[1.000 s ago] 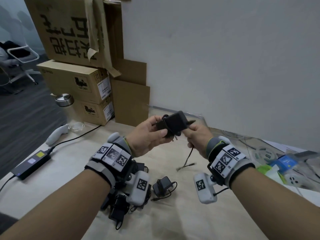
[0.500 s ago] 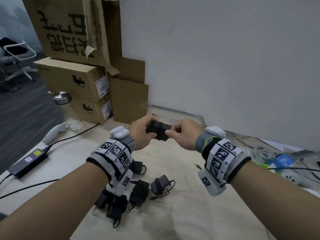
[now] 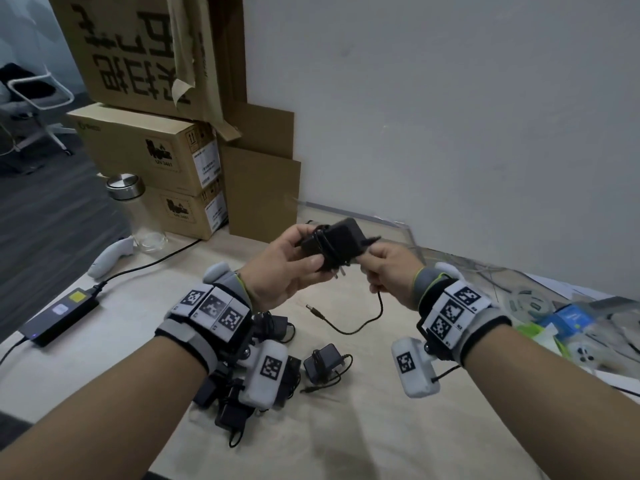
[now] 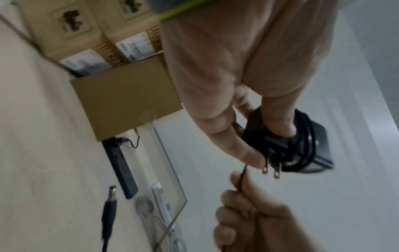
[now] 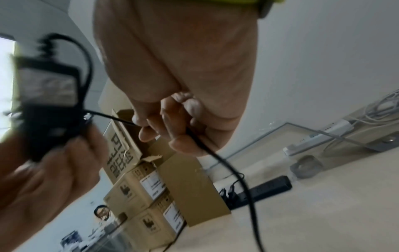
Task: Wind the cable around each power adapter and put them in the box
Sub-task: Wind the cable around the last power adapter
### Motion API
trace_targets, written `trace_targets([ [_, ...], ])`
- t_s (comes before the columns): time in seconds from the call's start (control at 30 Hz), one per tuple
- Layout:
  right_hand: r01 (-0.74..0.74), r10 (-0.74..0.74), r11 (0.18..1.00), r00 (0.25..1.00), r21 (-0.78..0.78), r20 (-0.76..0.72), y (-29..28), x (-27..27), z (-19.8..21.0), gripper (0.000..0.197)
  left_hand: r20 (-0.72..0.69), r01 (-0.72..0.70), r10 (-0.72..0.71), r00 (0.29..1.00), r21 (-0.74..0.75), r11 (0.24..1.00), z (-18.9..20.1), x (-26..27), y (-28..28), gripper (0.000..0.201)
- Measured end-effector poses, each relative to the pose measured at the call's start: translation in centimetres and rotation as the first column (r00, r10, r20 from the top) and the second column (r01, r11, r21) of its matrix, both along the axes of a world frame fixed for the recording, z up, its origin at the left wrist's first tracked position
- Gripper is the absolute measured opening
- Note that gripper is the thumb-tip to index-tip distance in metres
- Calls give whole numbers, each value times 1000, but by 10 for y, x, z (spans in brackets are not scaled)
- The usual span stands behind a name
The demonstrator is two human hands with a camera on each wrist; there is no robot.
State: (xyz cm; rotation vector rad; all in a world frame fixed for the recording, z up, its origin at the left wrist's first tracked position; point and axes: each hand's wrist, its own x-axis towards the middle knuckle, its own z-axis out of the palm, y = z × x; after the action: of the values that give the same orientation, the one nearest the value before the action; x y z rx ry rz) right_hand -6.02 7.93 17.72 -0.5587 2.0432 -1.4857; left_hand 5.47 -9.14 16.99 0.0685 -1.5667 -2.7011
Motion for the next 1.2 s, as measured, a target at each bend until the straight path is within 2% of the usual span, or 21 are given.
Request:
trace_targets([
  [0.07,-32,33,998,999,55,-17,-2,7,-7,24,-4,-110,110,994,59,992,-1,-4,3,31],
  [0.2,-28,57,980,988,195,-144,-8,18,-14,24,78,-294,291,953,32,955,-7,-11,5,23],
  [0.37,-42,168,940,920,338,-353,-13,23,-9,20,150,-353,359,921,-66,933,-11,-15,5,40],
  [0.47,-43,215,917,890,396,-403,-14,21,-4,19,149,-371,393,907,-158,915,-8,-17,8,23],
  [0.53,-40,260,891,862,452,-435,-17,20,-2,18,135,-404,442,887,-237,884,-8,-20,7,23],
  [0.6,-36,291,874,837,485,-464,-18,18,0,18,108,-422,496,862,-391,818,-13,-23,2,28],
  [0.63,-31,302,868,826,495,-477,-18,17,3,20,74,-411,512,856,-504,760,-15,-23,0,32],
  [0.73,-37,355,846,783,532,-510,-18,16,16,25,-47,-300,452,891,-807,509,-19,-21,-5,43],
  [0.8,-42,390,831,754,555,-528,-18,14,27,25,-50,-217,395,917,-895,390,-21,-19,-5,47],
  [0.87,-45,381,847,748,530,-544,-18,8,32,23,-25,-142,329,944,-931,337,-21,-17,-5,50],
  [0.93,-31,341,868,763,496,-549,-17,1,34,22,14,-74,241,970,-933,352,-20,-14,-5,51],
  [1.07,-14,220,924,836,381,-502,-10,-9,31,25,93,19,109,990,-842,540,-17,-6,-9,57],
  [1.2,-7,117,962,913,272,-391,-6,-11,23,24,94,77,-13,995,-724,685,-12,0,-9,56],
])
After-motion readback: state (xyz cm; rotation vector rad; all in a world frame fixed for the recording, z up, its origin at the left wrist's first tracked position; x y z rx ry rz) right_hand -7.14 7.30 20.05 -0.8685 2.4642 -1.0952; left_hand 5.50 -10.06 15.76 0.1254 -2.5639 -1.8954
